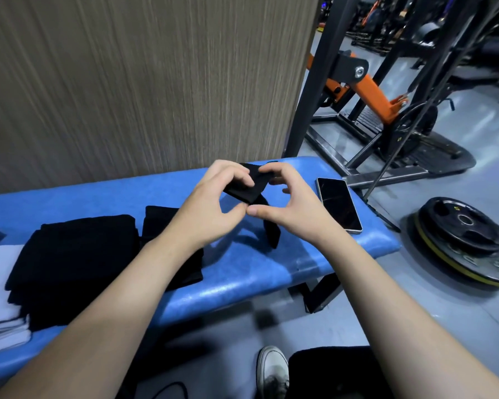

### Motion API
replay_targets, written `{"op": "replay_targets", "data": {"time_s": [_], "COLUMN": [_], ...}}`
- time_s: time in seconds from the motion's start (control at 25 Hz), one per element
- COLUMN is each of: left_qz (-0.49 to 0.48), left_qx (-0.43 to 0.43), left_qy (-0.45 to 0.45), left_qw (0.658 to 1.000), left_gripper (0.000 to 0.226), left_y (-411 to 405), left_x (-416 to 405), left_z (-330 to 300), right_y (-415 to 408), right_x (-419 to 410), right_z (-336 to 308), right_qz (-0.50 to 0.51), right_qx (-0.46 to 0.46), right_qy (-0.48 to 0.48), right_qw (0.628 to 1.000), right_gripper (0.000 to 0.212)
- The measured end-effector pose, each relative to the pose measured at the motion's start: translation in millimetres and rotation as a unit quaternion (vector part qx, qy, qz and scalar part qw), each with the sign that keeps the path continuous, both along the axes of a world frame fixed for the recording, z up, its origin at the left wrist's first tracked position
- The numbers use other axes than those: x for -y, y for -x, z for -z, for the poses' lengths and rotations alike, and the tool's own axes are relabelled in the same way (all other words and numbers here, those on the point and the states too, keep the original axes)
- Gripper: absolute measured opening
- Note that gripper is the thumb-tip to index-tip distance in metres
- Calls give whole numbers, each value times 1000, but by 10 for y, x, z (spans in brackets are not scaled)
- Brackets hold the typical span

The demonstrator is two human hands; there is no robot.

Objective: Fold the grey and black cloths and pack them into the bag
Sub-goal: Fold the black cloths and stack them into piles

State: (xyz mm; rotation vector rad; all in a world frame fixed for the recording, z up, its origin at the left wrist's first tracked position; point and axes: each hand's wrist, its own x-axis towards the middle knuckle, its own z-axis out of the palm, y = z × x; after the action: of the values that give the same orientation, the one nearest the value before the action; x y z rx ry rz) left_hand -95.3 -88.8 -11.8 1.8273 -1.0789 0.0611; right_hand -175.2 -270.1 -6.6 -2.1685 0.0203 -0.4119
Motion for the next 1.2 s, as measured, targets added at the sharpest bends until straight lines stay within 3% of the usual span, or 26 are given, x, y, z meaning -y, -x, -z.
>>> {"op": "replay_targets", "data": {"time_s": [0.12, 0.24, 0.48, 0.64, 0.88, 1.08, 1.2], "left_qz": [-7, -57, -148, -173, -188, -182, -188], "left_qx": [-14, 2, -12, -32, -21, -27, -52], "left_qy": [15, 24, 16, -2, 24, 37, 44], "left_qw": [1000, 998, 989, 984, 982, 982, 980], "left_gripper": [28, 21, 51, 52, 29, 32, 34], "left_y": [46, 48, 17, 18, 41, 72, 57], "left_x": [-26, -26, -38, -60, -131, -142, -168], "left_z": [-56, -53, -51, -70, -172, -161, -160], "right_y": [-13, -36, -119, -142, -89, -34, -40], "right_x": [-13, -70, -249, -268, -180, -106, -92], "right_z": [5, -2, 18, -16, -70, -102, -84], "right_qz": [3, 31, 29, -6, -5, 25, 46], "right_qx": [25, 64, 127, 118, 83, 34, 24], "right_qy": [12, -16, 33, 57, 100, 129, 108], "right_qw": [1000, 997, 991, 991, 992, 991, 993], "right_gripper": [63, 48, 35, 40, 59, 73, 70]}}
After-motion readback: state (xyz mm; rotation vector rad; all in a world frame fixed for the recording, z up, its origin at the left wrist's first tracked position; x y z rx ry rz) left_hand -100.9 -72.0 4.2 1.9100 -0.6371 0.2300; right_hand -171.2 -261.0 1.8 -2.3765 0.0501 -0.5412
